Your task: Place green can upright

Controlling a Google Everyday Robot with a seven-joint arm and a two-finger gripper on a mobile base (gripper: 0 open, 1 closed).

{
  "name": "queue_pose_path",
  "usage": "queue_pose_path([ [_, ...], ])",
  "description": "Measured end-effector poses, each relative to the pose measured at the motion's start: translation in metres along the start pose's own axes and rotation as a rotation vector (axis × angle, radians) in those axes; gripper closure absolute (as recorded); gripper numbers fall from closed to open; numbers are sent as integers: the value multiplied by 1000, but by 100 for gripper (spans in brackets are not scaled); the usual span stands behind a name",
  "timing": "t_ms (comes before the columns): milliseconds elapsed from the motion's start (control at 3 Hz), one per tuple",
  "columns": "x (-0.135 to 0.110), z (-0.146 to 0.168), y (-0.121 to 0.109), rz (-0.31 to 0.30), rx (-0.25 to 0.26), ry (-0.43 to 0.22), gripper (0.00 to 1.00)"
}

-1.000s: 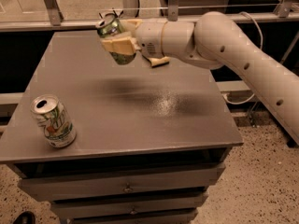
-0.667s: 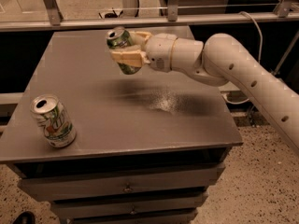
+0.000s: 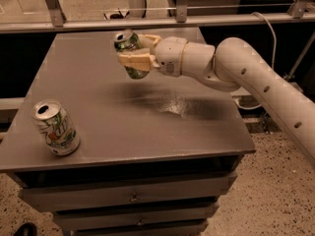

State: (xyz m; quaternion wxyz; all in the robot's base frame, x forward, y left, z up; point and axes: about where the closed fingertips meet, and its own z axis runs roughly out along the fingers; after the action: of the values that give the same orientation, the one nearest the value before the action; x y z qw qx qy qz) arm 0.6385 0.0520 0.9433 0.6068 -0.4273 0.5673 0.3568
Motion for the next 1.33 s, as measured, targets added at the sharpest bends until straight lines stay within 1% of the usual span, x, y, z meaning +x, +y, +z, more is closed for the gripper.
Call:
queue_pose_path([
  [333,12,-11,1,77,13,-38,100],
  [1000,35,-34,8,167,10,-20,100],
  [1333,50,-42,12,213,6,-9,90],
])
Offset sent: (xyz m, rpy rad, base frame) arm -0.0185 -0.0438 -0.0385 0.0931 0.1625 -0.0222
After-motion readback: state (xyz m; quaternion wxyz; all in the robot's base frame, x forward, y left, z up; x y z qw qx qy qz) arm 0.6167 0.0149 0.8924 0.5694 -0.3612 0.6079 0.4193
